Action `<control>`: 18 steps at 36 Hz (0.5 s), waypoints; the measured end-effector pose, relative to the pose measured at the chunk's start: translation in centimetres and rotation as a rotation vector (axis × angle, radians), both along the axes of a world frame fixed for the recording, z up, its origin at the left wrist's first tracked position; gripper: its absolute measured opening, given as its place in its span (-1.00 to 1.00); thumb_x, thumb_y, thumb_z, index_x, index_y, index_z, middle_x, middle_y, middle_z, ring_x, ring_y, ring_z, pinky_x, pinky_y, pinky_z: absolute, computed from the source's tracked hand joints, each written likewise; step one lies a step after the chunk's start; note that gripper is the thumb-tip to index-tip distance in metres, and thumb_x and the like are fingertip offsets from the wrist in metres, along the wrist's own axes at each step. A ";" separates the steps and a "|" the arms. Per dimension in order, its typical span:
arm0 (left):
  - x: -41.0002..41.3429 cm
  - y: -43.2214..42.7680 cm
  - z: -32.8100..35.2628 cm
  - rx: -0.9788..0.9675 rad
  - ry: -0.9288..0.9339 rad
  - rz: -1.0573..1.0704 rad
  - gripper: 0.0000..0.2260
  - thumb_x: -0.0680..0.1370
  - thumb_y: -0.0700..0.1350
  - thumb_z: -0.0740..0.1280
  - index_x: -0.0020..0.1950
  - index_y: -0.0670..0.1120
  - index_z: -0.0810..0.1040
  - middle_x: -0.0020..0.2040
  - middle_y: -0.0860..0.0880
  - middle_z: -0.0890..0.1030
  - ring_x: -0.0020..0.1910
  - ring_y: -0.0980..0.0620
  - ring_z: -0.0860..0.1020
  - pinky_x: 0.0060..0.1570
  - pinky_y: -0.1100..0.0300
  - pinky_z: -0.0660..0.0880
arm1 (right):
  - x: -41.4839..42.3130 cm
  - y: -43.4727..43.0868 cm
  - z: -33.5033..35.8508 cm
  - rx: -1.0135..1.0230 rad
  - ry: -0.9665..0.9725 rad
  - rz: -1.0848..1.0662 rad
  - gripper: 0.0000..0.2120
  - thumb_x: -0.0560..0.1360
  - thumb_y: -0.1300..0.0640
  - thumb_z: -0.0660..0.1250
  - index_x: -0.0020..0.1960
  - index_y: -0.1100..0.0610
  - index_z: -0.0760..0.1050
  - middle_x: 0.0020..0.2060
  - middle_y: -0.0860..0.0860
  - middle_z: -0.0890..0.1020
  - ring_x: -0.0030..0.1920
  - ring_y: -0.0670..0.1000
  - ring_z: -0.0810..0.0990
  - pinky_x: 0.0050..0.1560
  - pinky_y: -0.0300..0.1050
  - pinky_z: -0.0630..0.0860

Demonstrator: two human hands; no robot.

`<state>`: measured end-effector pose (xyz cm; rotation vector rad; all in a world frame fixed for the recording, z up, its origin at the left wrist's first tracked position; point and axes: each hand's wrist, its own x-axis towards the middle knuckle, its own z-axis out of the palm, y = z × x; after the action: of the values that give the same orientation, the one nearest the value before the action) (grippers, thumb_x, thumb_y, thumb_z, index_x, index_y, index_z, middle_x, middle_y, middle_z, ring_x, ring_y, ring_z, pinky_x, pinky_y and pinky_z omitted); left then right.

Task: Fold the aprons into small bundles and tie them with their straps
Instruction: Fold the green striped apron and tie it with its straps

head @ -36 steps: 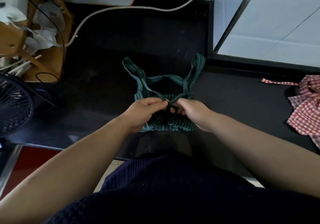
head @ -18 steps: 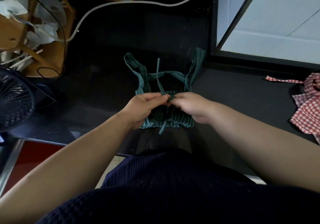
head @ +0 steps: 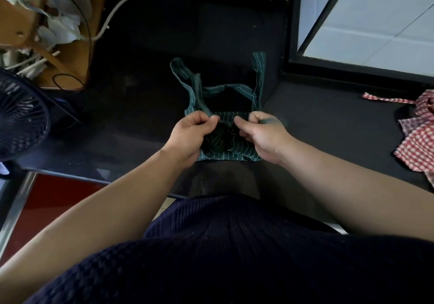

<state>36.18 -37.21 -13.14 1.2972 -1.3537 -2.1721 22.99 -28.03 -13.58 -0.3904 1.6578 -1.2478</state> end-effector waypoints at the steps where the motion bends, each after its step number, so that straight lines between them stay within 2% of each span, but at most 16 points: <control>1: 0.1 0.1 -0.2 0.011 0.002 0.050 -0.75 0.58 -0.28 0.30 -0.30 -0.11 0.43 -0.21 -0.06 0.59 -0.16 0.03 0.59 0.06 0.08 0.56 | 0.1 0.2 -0.2 0.017 0.074 -0.010 -0.50 0.51 0.25 0.36 -0.47 0.01 0.19 -0.49 -0.03 0.29 -0.38 -0.04 0.32 -0.16 -0.14 0.38; 3: 0.4 0.4 -0.3 -0.018 -0.036 0.140 -0.80 0.58 -0.27 0.30 -0.24 -0.11 0.48 -0.21 -0.02 0.61 -0.12 0.02 0.60 0.13 0.02 0.55 | -0.1 0.7 -0.5 0.077 0.193 -0.018 -0.47 0.51 0.27 0.35 -0.53 0.00 0.21 -0.57 -0.09 0.26 -0.47 -0.07 0.28 -0.19 0.00 0.37; 5: 0.8 0.7 -0.5 -0.121 -0.124 0.175 -0.84 0.58 -0.23 0.32 -0.19 -0.06 0.54 -0.19 0.02 0.61 -0.07 0.03 0.59 0.17 0.03 0.54 | -0.5 1.3 -0.6 0.105 0.227 -0.095 -0.42 0.52 0.32 0.32 -0.59 0.01 0.21 -0.64 -0.17 0.25 -0.56 -0.15 0.29 -0.10 0.12 0.50; 6: 1.1 1.0 -0.5 -0.176 -0.165 0.163 -0.85 0.58 -0.21 0.33 -0.18 -0.03 0.54 -0.19 0.03 0.60 -0.07 0.03 0.58 0.15 0.05 0.54 | -0.7 1.7 -0.7 0.104 0.265 -0.106 -0.41 0.52 0.31 0.32 -0.58 0.01 0.18 -0.64 -0.17 0.23 -0.57 -0.15 0.27 -0.05 0.17 0.53; 7: 1.4 1.3 -0.6 -0.209 -0.183 0.160 -0.85 0.58 -0.19 0.33 -0.17 -0.02 0.54 -0.18 0.03 0.59 -0.08 0.04 0.56 0.13 0.07 0.54 | -0.8 2.0 -0.5 0.102 0.347 -0.079 -0.43 0.53 0.30 0.32 -0.54 0.01 0.15 -0.62 -0.14 0.21 -0.56 -0.13 0.23 -0.10 0.15 0.54; 8: 1.6 1.7 -0.8 -0.213 -0.186 0.178 -0.86 0.59 -0.19 0.32 -0.16 -0.02 0.54 -0.18 0.02 0.59 -0.09 0.04 0.55 0.09 0.07 0.53 | -0.7 2.2 -0.4 0.100 0.460 -0.016 -0.46 0.53 0.28 0.32 -0.50 0.05 0.12 -0.58 -0.10 0.19 -0.53 -0.10 0.20 -0.22 0.04 0.53; 10: 1.8 2.4 -1.2 -0.196 -0.194 0.244 -0.86 0.60 -0.18 0.30 -0.15 -0.03 0.52 -0.18 0.01 0.57 -0.12 0.04 0.54 -0.02 0.10 0.55 | -0.4 2.4 -0.3 0.066 0.692 0.105 -0.48 0.54 0.26 0.32 -0.46 0.10 0.10 -0.52 -0.05 0.20 -0.48 -0.07 0.18 -0.42 -0.31 0.30; 11: 1.9 2.7 -1.3 -0.173 -0.196 0.284 -0.85 0.61 -0.19 0.28 -0.16 -0.05 0.50 -0.19 0.01 0.56 -0.13 0.06 0.55 -0.09 0.16 0.54 | -0.2 2.6 -0.4 0.049 0.787 0.139 -0.48 0.54 0.25 0.32 -0.46 0.10 0.09 -0.51 -0.04 0.22 -0.48 -0.07 0.20 -0.45 -0.36 0.20; 14: 1.5 3.2 -1.0 -0.050 -0.114 0.384 -0.82 0.64 -0.23 0.21 -0.17 -0.11 0.40 -0.14 -0.01 0.55 -0.15 0.12 0.61 -0.19 0.30 0.55 | 0.1 3.1 -0.9 0.040 0.949 0.159 -0.47 0.54 0.26 0.31 -0.47 0.07 0.09 -0.48 -0.06 0.25 -0.46 -0.12 0.23 -0.44 -0.38 0.21; 18: 1.4 3.6 -0.9 -0.050 -0.096 0.409 -0.86 0.67 -0.21 0.15 -0.09 -0.13 0.39 -0.04 -0.07 0.57 -0.09 0.11 0.65 -0.20 0.33 0.58 | 0.3 4.0 -1.2 0.096 0.957 0.120 -0.46 0.51 0.36 0.31 -0.48 0.08 0.09 -0.48 -0.09 0.25 -0.45 -0.17 0.25 -0.39 -0.46 0.28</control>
<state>37.61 -33.57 -14.09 1.5203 -1.0522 -1.8102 23.33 -24.06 -14.83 -1.1313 2.4178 -0.9176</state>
